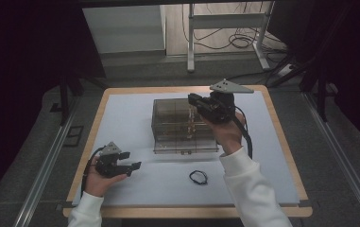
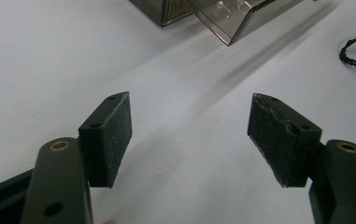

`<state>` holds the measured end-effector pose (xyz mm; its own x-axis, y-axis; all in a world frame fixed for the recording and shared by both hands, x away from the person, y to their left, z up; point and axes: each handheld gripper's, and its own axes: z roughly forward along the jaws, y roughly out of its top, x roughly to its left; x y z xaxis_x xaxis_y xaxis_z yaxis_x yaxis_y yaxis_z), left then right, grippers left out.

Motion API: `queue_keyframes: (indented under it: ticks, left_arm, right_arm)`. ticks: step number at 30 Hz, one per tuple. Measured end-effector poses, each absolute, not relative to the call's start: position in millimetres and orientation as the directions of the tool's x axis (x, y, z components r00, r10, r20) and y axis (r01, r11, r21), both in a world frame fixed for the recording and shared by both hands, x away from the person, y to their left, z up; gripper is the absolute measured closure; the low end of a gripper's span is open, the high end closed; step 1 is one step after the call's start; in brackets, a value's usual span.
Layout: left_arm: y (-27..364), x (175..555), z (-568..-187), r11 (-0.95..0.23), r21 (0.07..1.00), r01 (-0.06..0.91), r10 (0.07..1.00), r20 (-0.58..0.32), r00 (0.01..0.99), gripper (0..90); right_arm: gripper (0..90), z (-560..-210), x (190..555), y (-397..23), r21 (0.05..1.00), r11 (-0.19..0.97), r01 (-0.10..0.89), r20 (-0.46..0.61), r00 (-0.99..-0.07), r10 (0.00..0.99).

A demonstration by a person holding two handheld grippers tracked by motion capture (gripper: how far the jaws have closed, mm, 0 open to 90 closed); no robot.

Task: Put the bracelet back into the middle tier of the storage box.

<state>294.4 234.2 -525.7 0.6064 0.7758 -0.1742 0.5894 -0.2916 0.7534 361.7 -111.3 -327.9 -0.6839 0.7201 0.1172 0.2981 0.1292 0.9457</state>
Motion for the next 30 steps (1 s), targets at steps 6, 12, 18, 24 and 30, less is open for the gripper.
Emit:
queue_keyframes:
  ticks: [6, 12, 18, 24, 30]
  left_arm:
    - [235, 295, -526, -0.291, 0.753, 0.590, 0.776, -0.174, 0.606, 30.8]
    - [235, 295, -526, -0.291, 0.753, 0.590, 0.776, -0.175, 0.606, 30.8]
    - [235, 295, -527, -0.294, 0.751, 0.592, 0.775, -0.175, 0.607, 30.8]
    - [235, 295, -527, -0.294, 0.751, 0.591, 0.776, -0.174, 0.606, 30.7]
    - [236, 295, -527, -0.294, 0.751, 0.591, 0.776, -0.174, 0.607, 30.7]
  right_arm:
    - [85.9, -335, 365, -106, 0.938, 0.143, 0.314, 0.120, -0.685, 0.718]
    - [85.9, -344, 366, -104, 0.930, 0.157, 0.331, 0.123, -0.687, 0.717]
    - [85.9, -353, 367, -102, 0.923, 0.174, 0.343, 0.120, -0.687, 0.716]
    - [85.8, -360, 367, -101, 0.914, 0.193, 0.357, 0.118, -0.690, 0.714]
    - [85.9, -371, 368, -102, 0.903, 0.208, 0.376, 0.120, -0.685, 0.718]
